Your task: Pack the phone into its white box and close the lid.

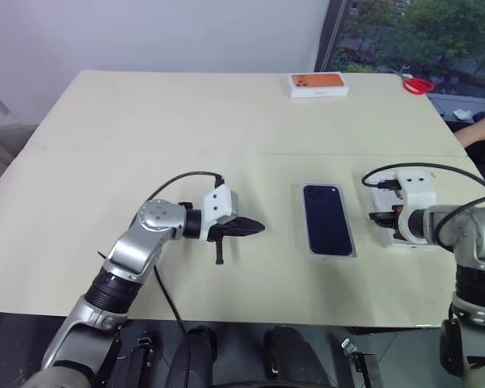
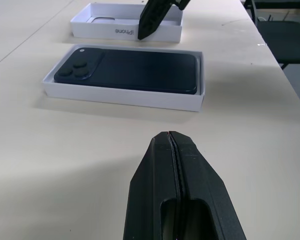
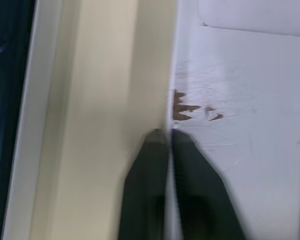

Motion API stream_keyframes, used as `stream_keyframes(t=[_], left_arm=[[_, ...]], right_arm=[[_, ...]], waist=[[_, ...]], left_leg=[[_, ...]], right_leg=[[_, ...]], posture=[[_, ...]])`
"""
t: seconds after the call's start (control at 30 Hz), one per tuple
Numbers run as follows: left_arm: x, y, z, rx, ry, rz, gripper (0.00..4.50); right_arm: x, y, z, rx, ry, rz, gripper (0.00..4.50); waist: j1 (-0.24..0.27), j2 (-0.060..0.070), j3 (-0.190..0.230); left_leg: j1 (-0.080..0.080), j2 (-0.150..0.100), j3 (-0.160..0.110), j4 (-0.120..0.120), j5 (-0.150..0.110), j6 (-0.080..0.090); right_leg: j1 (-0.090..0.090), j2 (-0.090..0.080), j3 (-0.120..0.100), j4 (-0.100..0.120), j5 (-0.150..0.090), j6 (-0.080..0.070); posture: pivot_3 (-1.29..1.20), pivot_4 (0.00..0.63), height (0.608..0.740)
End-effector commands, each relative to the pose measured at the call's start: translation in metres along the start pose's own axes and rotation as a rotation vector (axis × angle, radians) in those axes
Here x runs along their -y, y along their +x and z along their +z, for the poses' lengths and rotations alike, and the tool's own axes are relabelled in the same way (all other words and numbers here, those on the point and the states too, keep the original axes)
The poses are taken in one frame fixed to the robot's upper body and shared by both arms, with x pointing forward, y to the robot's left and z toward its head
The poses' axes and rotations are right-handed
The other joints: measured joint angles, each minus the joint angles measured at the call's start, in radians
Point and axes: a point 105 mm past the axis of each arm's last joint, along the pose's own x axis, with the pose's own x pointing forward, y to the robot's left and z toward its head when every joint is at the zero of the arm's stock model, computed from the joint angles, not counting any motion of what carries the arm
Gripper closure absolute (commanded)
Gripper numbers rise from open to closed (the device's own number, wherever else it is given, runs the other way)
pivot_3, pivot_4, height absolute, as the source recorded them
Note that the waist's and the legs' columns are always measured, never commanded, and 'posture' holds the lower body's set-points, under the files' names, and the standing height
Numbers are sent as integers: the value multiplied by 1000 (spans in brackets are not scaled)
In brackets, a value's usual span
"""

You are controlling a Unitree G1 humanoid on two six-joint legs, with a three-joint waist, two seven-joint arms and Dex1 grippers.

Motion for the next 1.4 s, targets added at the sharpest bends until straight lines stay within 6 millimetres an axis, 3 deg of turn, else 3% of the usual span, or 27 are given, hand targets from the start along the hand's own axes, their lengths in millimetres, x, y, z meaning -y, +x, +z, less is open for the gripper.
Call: stream_keyframes(t=[0.03,0.17,0.27,0.33,0.5,0.73,0.93,1.13,1.23,1.4], left_arm=[[-4,-3,9,32,21,13,4500],[-13,-10,4,30,-10,62,4500],[-22,-18,-4,13,-35,118,4500],[-29,-25,-11,-3,-49,162,4500],[-49,-41,-19,-33,-56,270,4500],[-57,-46,-17,-19,-69,313,4500],[-49,-37,-17,-17,-69,289,4500],[-45,-10,-8,20,-63,229,4500],[-42,7,-1,37,-57,196,4500],[-35,35,13,91,-63,147,4500]], right_arm=[[-6,-13,24,108,33,56,4453],[-24,-30,57,251,70,177,4453],[-51,-45,80,343,99,347,4453],[-78,-51,85,361,92,474,4453],[-153,-74,77,334,174,809,4453],[-202,-76,53,246,579,837,4453],[-212,-74,26,134,764,758,4453],[-175,-53,8,135,752,625,4453],[-164,-47,5,139,746,605,3551],[-149,-48,14,194,688,605,1009]], waist=[[0,0,0],[-4,2,1],[-5,2,1],[-3,2,1],[-3,2,1],[-7,1,1],[-5,1,1],[-2,1,1],[-1,1,1],[-5,2,1]], left_leg=[[0,0,0,0,0,0],[0,0,0,0,0,0],[0,0,0,-1,0,0],[0,1,0,-1,0,0],[-1,1,0,-1,0,0],[-3,1,0,1,0,1],[-3,2,0,0,0,1],[-3,1,0,0,0,1],[-2,1,0,0,0,1],[-2,1,1,0,0,1]], right_leg=[[0,0,0,0,0,0],[-1,0,0,0,0,0],[-1,1,0,1,0,0],[-1,0,0,1,0,0],[-2,0,0,1,0,0],[-3,-1,0,2,0,0],[-4,0,0,2,0,0],[-3,-1,0,1,0,0],[-3,0,0,2,0,0],[-3,1,0,1,0,0]], posture=[[0,150,740],[0,150,740],[0,150,740],[0,150,740],[0,150,740],[0,150,740],[0,150,740],[0,150,740],[0,150,740],[0,150,740]])
